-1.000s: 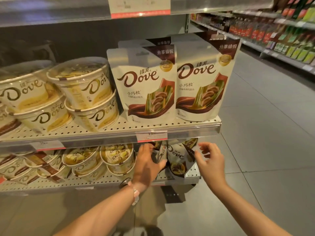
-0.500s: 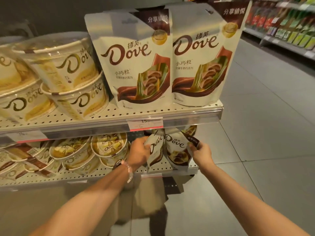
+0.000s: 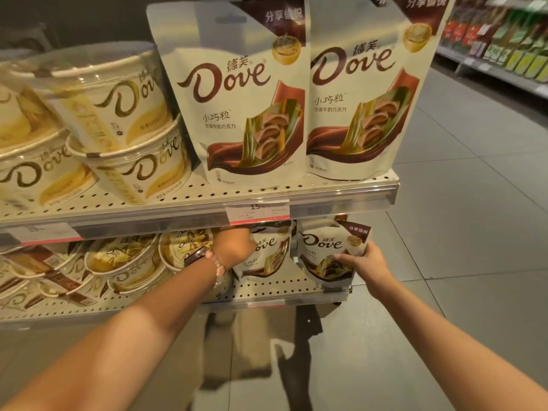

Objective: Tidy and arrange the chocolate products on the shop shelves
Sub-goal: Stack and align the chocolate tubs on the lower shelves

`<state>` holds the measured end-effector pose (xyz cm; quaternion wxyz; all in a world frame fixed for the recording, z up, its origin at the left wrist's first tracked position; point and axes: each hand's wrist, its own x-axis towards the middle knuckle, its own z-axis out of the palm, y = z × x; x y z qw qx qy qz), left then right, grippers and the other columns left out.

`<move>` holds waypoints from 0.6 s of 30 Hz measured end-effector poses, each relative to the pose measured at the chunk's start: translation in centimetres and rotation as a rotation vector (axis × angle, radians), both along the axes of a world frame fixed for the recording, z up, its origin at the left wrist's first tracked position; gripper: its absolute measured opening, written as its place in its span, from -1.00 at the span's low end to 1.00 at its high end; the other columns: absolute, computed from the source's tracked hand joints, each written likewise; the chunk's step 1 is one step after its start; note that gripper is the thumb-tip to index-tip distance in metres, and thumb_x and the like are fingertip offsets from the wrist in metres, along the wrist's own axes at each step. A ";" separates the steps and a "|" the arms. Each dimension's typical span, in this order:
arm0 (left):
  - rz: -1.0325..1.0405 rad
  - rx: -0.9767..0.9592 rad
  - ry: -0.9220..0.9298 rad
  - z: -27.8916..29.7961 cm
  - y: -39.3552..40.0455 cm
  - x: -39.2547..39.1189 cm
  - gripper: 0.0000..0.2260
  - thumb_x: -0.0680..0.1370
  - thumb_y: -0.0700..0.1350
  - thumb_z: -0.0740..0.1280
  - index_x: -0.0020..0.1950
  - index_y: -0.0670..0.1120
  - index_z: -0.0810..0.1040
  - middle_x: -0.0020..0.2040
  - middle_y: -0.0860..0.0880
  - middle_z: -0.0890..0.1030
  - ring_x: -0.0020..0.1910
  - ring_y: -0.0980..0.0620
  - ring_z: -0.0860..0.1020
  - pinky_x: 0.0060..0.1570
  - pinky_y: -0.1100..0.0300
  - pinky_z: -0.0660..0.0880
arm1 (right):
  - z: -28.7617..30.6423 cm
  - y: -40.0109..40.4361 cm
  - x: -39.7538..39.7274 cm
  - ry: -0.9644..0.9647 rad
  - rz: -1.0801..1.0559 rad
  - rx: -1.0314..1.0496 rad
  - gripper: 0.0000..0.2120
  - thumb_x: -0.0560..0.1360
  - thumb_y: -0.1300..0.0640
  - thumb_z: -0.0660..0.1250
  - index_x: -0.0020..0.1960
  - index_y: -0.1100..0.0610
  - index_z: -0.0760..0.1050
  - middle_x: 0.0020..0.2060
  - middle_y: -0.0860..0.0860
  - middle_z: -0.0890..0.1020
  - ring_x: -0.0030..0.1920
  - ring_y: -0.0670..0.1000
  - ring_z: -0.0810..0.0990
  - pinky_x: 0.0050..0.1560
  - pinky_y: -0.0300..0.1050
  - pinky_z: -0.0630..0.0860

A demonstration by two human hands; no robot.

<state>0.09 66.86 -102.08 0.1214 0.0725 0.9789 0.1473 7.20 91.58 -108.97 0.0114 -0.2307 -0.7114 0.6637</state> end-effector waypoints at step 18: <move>-0.114 0.107 0.081 -1.0 0.2 -0.3 -0.75 0.62 -0.12 0.14 0.21 -0.11 0.54 0.04 -0.15 0.61 -0.09 -0.08 0.53 -0.19 0.19 0.38 | -1.7 0.3 -0.9 -0.105 0.051 0.052 -0.83 0.57 0.31 0.17 0.11 0.17 0.44 0.02 0.11 0.60 0.12 0.13 0.55 0.18 0.11 0.49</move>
